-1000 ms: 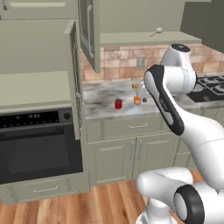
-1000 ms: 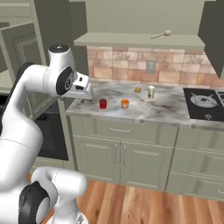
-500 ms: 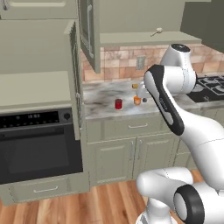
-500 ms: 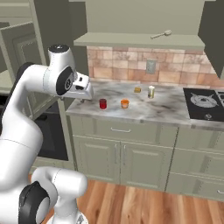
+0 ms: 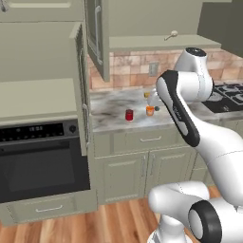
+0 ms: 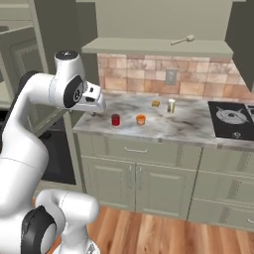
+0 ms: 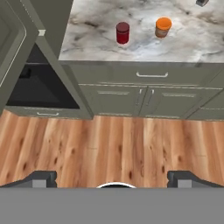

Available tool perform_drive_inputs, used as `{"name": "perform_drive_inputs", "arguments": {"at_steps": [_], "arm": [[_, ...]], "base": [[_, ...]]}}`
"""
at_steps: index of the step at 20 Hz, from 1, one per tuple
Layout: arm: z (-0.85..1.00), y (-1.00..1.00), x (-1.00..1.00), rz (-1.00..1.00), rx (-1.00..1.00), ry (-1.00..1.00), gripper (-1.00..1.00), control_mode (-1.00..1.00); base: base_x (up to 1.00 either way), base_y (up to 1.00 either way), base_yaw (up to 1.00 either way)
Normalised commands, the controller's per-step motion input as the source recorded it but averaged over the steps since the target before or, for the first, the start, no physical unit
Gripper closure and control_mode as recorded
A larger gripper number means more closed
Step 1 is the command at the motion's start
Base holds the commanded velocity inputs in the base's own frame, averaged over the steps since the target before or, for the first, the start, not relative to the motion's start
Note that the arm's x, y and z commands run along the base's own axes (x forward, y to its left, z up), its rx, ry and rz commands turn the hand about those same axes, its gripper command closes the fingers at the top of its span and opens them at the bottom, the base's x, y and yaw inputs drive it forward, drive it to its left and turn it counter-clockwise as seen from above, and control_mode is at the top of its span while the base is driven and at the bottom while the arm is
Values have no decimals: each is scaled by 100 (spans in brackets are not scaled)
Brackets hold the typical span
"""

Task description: Pick the jam and jam from the counter and place them in the cabinets closest to them.

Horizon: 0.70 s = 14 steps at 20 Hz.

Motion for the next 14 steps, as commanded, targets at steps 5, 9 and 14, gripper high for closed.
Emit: {"name": "perform_drive_inputs", "arguments": {"at_steps": [5,9,14], "arm": [[0,0,0,0,0,0,-100,100],[0,0,0,0,0,0,-100,100],[0,0,0,0,0,0,-100,100]], "base": [[37,-8,0],[37,-8,0],[36,-9,0]]}}
